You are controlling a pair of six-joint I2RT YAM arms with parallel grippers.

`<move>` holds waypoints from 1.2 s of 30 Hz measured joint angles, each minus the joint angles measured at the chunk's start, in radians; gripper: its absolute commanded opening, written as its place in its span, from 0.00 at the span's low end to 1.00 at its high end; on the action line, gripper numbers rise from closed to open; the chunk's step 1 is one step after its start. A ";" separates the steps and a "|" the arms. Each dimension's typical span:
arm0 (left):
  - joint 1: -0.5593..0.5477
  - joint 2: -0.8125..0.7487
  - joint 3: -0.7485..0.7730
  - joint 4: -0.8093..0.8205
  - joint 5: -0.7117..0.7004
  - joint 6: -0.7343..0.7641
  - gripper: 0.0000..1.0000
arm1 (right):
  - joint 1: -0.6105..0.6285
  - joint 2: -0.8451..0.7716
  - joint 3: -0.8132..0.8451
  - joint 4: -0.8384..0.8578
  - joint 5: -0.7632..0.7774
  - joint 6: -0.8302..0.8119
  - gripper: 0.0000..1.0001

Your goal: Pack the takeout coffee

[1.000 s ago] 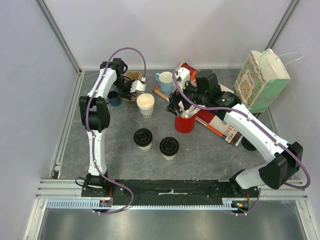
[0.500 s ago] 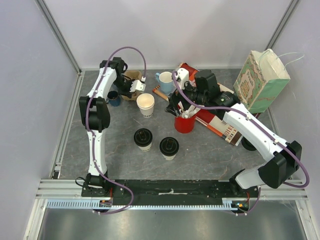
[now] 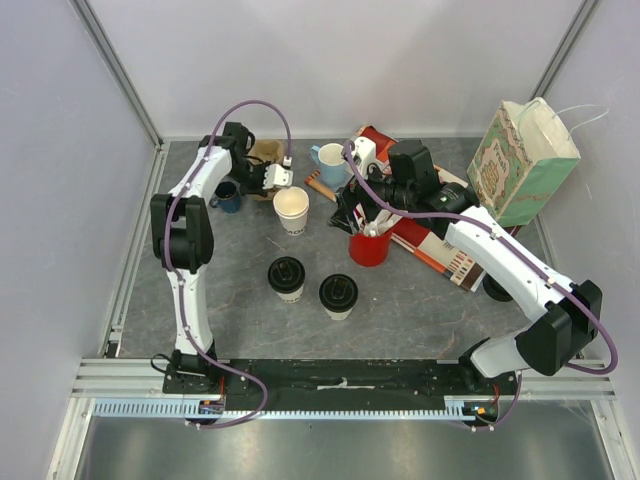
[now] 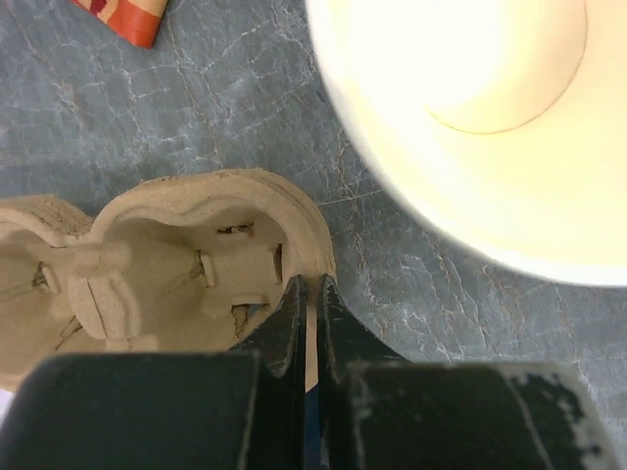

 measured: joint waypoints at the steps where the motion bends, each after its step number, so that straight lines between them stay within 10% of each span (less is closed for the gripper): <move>1: -0.002 -0.017 -0.034 0.031 -0.005 -0.004 0.02 | 0.000 0.000 0.000 0.002 -0.004 0.000 0.98; 8: -0.016 -0.167 -0.314 0.325 -0.028 -0.039 0.02 | 0.000 0.000 0.000 0.012 -0.025 0.008 0.97; 36: -0.016 -0.204 -0.447 0.816 -0.084 -0.192 0.02 | 0.000 0.019 0.002 0.040 -0.081 0.032 0.95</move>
